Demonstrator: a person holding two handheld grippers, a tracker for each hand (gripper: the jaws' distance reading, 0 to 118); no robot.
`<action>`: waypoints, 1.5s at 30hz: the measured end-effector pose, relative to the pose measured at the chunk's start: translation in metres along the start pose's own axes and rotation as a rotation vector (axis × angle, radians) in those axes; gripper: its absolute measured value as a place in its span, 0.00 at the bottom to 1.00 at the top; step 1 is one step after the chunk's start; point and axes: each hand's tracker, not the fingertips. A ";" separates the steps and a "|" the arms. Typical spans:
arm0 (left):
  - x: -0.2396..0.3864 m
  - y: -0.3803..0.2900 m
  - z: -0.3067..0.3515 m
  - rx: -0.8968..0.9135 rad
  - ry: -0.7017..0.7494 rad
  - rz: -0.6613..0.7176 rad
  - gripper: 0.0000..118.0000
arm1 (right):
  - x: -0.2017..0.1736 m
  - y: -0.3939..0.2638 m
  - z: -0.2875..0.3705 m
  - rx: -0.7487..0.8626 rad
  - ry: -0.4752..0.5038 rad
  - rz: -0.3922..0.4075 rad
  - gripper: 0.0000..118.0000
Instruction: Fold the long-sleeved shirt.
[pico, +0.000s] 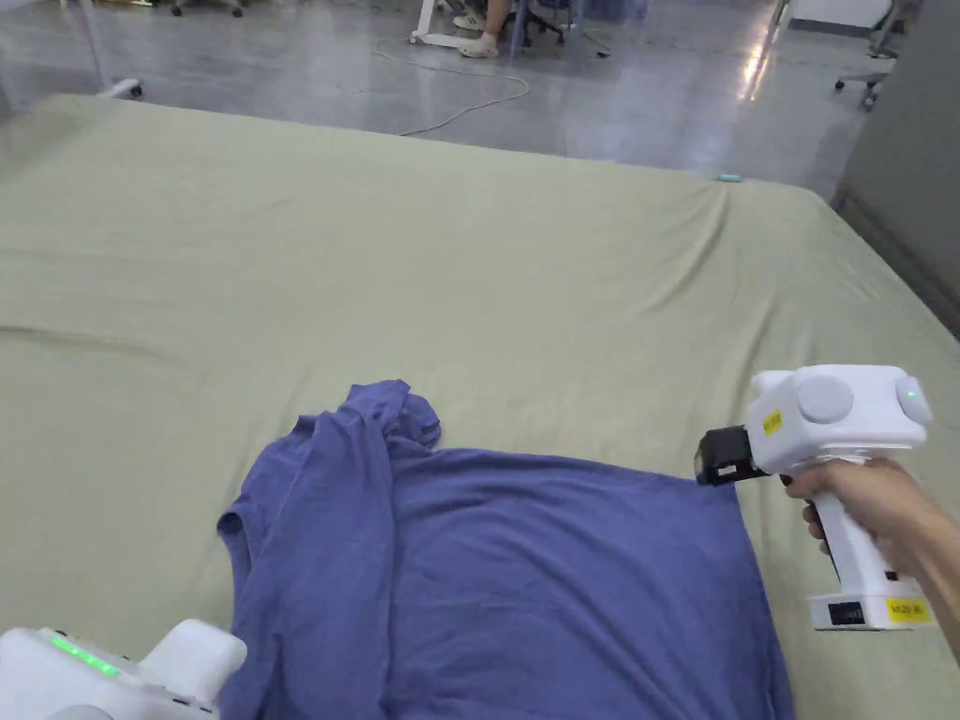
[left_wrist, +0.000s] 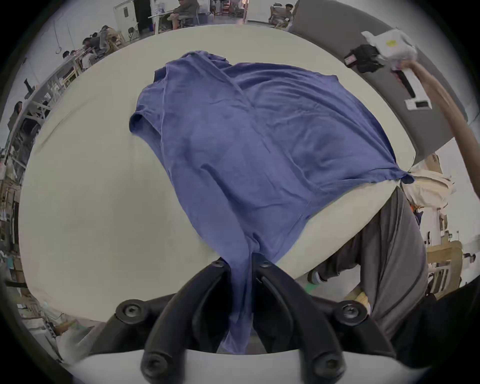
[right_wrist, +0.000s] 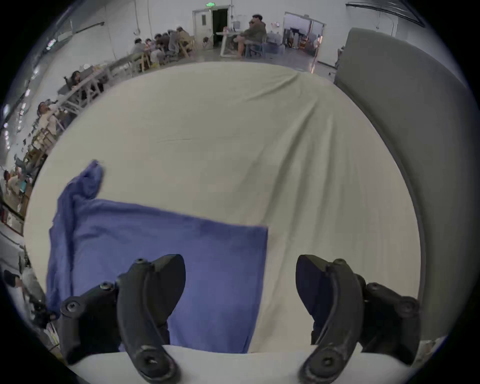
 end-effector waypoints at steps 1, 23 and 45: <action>0.001 0.000 0.001 -0.004 0.000 0.014 0.06 | -0.001 0.008 -0.012 -0.040 -0.028 0.018 0.73; -0.018 0.049 0.053 0.216 -0.028 -0.009 0.06 | 0.003 0.035 0.089 0.135 0.065 0.018 0.00; -0.041 0.417 0.392 1.063 0.026 0.156 0.06 | 0.128 0.194 0.466 0.854 -0.282 -0.312 0.00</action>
